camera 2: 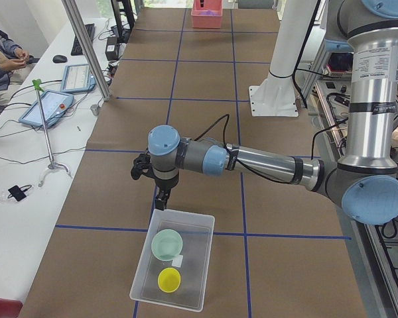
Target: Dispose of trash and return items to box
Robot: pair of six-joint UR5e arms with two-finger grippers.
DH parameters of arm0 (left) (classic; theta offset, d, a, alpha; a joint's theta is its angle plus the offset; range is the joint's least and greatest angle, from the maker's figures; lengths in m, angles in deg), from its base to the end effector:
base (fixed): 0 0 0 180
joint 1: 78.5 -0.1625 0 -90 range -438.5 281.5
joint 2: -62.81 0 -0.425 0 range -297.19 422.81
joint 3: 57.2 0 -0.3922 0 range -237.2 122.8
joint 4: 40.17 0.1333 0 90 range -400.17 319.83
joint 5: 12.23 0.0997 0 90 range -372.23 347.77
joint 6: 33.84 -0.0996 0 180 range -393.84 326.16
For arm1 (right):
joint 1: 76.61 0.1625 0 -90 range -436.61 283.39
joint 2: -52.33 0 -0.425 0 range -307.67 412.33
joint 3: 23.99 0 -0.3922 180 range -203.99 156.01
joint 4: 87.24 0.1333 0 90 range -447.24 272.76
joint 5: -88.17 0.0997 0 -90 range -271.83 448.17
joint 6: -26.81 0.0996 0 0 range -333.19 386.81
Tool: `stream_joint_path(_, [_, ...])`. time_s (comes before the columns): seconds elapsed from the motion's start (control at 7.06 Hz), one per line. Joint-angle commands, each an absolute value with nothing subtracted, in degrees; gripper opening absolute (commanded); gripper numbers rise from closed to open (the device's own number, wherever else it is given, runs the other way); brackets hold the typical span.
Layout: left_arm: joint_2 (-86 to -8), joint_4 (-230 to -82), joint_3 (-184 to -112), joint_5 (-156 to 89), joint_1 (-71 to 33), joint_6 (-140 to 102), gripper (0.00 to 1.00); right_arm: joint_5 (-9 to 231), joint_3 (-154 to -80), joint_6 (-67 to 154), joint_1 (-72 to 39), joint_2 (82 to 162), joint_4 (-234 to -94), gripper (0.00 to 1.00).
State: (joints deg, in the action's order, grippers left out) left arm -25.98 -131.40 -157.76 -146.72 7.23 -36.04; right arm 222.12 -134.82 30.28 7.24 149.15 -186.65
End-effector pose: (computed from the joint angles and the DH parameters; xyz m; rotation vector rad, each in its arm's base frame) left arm -0.0269 -0.4924 0.5752 0.1615 0.7782 0.1786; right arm 0.0172 -0.4396 0.5530 0.0118 -0.7705 -0.0752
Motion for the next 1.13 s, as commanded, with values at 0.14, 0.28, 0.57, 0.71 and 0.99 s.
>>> stream_joint_path(0.14, [-22.6,-131.6,-162.5,-147.7,7.2,-36.4,0.98,224.8,-135.1,30.9,7.7,150.4,-186.5,1.00])
stream_joint_path(0.28, [-22.8,-131.7,-162.8,-147.9,7.1,-36.2,0.98,224.1,-134.4,30.7,7.7,149.9,-186.4,1.00])
stream_joint_path(0.57, [-23.0,-132.2,-161.8,-147.8,7.2,-36.5,0.98,224.5,-133.9,30.8,8.1,150.2,-185.9,1.00])
stream_joint_path(0.71, [-23.0,-132.2,-161.7,-148.0,7.2,-36.3,0.98,224.5,-134.2,30.8,8.6,150.4,-185.9,1.00])
stream_joint_path(0.99, [-23.0,-132.2,-161.7,-148.0,7.2,-36.3,0.98,224.5,-134.3,30.8,8.6,150.7,-186.0,1.00])
